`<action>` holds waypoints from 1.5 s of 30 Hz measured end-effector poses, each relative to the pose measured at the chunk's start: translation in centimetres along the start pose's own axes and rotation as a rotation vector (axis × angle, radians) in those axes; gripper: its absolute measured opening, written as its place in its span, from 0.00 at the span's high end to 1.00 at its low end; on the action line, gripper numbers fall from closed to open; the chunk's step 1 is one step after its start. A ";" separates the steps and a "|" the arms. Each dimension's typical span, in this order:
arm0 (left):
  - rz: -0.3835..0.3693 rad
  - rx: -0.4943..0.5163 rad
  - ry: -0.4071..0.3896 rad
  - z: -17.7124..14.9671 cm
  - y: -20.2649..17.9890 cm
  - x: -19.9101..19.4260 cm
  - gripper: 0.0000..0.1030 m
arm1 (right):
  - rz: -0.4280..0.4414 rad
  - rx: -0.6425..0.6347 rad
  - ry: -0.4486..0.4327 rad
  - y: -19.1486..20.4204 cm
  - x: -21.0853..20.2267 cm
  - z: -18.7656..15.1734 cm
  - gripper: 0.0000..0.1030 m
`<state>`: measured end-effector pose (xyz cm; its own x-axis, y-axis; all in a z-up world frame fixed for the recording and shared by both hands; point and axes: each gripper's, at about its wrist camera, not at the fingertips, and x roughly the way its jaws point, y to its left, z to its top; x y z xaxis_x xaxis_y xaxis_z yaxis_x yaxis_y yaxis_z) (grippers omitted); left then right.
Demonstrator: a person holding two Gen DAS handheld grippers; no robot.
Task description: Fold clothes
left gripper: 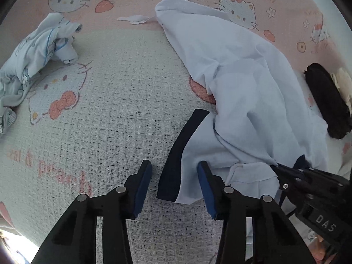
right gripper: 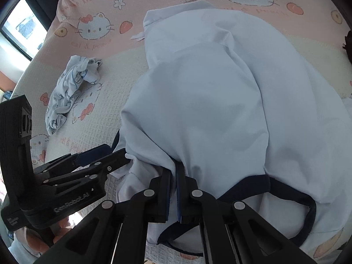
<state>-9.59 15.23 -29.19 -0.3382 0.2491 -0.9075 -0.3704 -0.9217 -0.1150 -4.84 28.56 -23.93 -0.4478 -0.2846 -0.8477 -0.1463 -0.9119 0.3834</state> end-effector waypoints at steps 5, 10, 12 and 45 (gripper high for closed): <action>0.023 -0.010 -0.035 -0.2 -0.1 -0.2 0.84 | -0.017 -0.012 -0.029 0.2 -1.2 -0.7 0.65; -0.021 -0.120 -0.022 0.4 1.6 -0.3 0.92 | -0.032 -0.067 -0.081 0.4 -3.3 -1.9 0.43; -0.030 -0.143 -0.024 0.8 2.2 -0.6 0.93 | -0.028 -0.088 -0.078 0.8 -3.5 -2.4 0.43; -0.324 -0.517 0.210 -0.5 9.1 0.1 0.90 | -0.293 -0.264 -0.022 8.2 2.6 -3.9 0.39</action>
<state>-12.59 6.70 -30.56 -0.0833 0.5240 -0.8476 0.0569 -0.8467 -0.5290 -3.70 19.21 -24.42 -0.4402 0.0028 -0.8979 -0.0404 -0.9990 0.0167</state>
